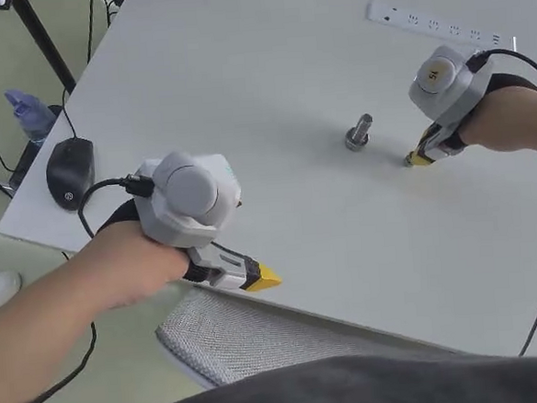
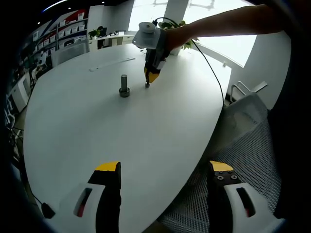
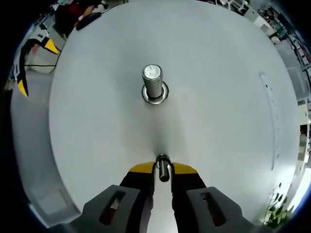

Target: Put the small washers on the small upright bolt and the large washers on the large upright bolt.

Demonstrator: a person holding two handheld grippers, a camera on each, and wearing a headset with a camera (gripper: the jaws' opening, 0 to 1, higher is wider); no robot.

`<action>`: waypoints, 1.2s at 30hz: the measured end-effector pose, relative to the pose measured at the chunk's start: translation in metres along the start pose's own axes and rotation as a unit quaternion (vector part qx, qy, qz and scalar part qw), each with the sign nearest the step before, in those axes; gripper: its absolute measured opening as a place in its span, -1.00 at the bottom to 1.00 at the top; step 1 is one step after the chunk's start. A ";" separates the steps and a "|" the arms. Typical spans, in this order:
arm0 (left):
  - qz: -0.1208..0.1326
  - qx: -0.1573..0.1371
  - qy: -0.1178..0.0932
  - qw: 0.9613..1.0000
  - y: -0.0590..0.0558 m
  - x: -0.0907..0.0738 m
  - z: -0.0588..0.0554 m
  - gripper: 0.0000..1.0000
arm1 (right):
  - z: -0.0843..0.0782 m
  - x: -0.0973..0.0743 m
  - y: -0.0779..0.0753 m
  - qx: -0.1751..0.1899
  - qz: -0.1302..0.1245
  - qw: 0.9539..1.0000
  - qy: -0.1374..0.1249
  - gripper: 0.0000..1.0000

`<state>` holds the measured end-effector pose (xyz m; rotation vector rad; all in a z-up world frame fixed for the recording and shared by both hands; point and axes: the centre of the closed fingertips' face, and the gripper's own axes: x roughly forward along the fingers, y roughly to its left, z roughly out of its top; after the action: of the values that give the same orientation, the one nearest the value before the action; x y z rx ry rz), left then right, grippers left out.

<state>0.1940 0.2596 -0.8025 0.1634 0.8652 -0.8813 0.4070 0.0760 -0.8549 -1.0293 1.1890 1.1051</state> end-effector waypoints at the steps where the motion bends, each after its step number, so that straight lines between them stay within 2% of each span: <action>1: 0.000 0.000 0.001 1.000 0.000 0.000 0.000 0.43 | -0.001 0.002 -0.002 -0.002 -0.001 1.000 0.001 -0.74; 14: 0.003 -0.005 -0.001 1.000 0.000 0.004 0.003 0.42 | 0.002 0.008 -0.006 -0.012 0.001 1.000 -0.003 -0.73; 18: 0.013 -0.008 -0.027 1.000 0.002 0.001 0.014 0.43 | 0.002 0.009 -0.007 -0.011 0.002 1.000 -0.005 -0.73; 25: 0.026 -0.005 -0.035 0.999 0.003 -0.002 0.022 0.49 | 0.002 0.010 -0.008 -0.014 0.000 1.000 -0.006 -0.73; 32: 0.058 0.018 -0.059 0.996 0.008 -0.005 0.033 0.62 | 0.002 0.009 -0.008 -0.010 -0.003 1.000 -0.009 -0.73; 34: 0.069 0.032 -0.051 0.996 0.011 -0.006 0.031 0.62 | 0.002 0.009 -0.007 -0.010 -0.004 1.000 -0.010 -0.73; 36: 0.073 0.033 -0.051 0.995 0.012 -0.006 0.030 0.63 | 0.002 0.009 -0.007 -0.015 -0.004 1.000 -0.010 -0.73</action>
<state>0.2191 0.2574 -0.7810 0.2337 0.7203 -0.7743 0.4143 0.0776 -0.8631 -1.0430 1.1539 1.1271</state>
